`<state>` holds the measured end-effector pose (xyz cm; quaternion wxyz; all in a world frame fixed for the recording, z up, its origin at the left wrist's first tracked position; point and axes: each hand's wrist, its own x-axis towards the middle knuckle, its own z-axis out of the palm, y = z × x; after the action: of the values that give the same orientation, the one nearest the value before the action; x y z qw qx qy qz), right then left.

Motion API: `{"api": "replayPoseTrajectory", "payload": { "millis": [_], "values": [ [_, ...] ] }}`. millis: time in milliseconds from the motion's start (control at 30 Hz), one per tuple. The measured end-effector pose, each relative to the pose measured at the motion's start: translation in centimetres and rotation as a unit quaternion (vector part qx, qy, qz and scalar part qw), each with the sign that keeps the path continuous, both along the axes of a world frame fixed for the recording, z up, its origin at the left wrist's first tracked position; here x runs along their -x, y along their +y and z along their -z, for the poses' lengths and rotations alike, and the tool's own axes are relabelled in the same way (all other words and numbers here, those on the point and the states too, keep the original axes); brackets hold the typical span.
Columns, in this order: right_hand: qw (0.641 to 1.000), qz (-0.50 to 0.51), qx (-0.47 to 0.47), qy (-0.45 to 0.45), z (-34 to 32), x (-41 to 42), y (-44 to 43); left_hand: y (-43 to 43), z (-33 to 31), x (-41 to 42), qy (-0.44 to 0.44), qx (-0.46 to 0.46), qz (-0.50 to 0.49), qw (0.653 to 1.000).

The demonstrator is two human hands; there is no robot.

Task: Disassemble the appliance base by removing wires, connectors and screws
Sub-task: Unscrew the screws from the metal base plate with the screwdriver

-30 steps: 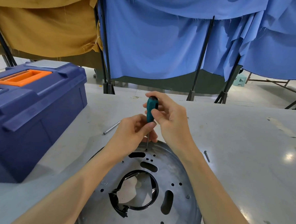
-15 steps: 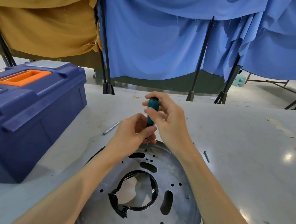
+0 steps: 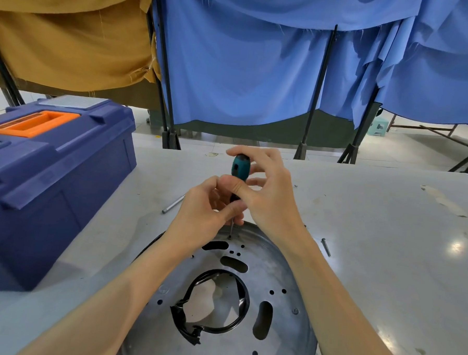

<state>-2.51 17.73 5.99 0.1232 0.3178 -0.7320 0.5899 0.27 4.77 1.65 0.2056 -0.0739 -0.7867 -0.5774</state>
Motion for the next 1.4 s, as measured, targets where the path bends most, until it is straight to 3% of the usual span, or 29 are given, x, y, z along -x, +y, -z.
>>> {"api": "replayPoseTrajectory", "payload": {
  "millis": [233,500,633,767,933,1200,1400],
  "values": [
    [1.0,-0.009,0.019,-0.008,-0.24,0.13,0.4,0.06,-0.1,-0.13,-0.018,-0.045,0.082,0.995],
    [0.999,0.017,-0.031,0.018,0.32,0.26,-0.16,-0.19,-0.21,0.0,0.005,-0.024,0.023,0.999],
    [1.0,0.007,0.0,0.004,0.0,0.4,0.39,-0.5,-0.45,-0.04,-0.008,-0.095,0.052,0.994],
    [1.0,-0.025,0.014,-0.01,-0.13,0.28,0.45,-0.01,-0.19,-0.01,-0.036,-0.055,0.06,0.996],
    [0.999,0.031,-0.021,0.016,0.05,0.4,0.15,-0.27,-0.07,0.01,-0.011,-0.017,0.005,1.0],
    [1.0,-0.016,0.003,0.0,-0.23,-0.1,0.2,-0.15,0.03,0.17,-0.017,-0.035,0.047,0.998],
    [1.0,0.013,0.005,0.009,-0.19,0.04,0.21,-0.31,-0.08,0.17,-0.006,-0.037,0.03,0.999]
  ]
}}
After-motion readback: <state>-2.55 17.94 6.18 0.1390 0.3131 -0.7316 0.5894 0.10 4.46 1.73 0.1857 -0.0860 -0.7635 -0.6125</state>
